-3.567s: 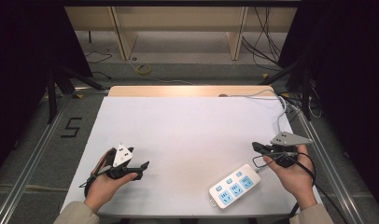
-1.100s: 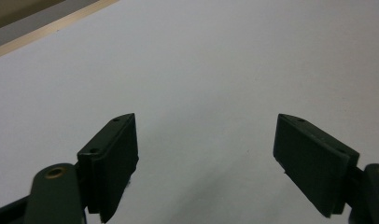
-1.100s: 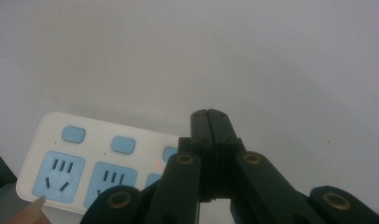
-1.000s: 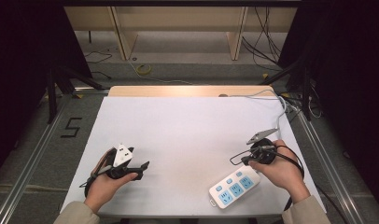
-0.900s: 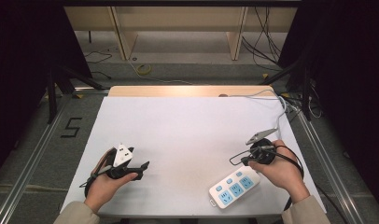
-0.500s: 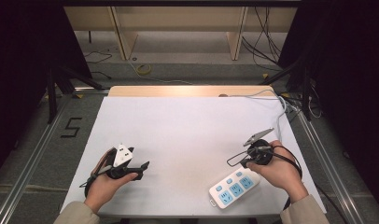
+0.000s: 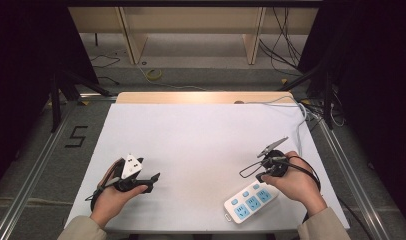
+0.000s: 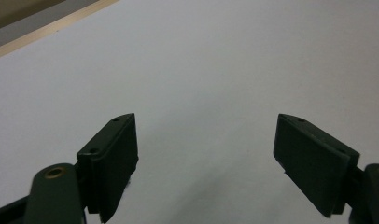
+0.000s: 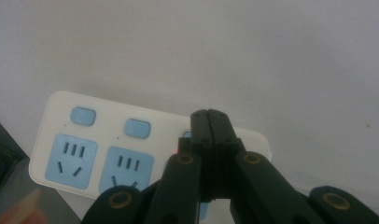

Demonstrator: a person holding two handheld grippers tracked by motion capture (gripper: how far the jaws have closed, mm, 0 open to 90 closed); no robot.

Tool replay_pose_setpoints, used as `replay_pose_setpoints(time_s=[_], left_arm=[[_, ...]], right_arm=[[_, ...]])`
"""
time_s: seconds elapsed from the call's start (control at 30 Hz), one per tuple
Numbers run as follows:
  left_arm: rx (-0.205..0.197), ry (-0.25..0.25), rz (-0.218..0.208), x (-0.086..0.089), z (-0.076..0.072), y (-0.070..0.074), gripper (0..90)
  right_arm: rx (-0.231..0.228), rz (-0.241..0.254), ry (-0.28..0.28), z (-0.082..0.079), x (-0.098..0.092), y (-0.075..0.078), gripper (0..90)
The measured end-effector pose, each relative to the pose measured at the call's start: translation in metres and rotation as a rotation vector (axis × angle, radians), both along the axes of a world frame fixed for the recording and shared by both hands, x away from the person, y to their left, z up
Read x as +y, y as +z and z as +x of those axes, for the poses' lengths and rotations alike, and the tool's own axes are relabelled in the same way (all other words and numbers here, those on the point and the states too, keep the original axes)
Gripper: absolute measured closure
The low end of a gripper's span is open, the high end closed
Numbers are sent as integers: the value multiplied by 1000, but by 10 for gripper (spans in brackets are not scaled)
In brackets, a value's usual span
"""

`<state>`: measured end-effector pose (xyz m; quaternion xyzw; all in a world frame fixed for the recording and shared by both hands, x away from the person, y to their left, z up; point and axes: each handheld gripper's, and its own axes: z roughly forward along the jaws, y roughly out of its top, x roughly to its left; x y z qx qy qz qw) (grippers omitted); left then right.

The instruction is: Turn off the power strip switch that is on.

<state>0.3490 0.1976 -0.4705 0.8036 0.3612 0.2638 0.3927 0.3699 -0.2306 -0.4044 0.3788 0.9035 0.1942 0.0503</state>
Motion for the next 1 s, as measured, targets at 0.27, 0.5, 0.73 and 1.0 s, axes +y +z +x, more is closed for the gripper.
replay_pose_setpoints(time_s=[0.27,0.5,0.73,1.0], left_arm=[[0,0,2,0,0,0,218],[-1,0,1,0,0,0,218],[-2,0,3,0,0,0,218],[-1,1,2,0,0,0,218]], right_arm=[[10,-9,5,1,2,-1,900],[13,-17,10,2,5,-1,900],[22,-24,13,2,7,-1,900],[27,-30,16,3,8,-1,900]])
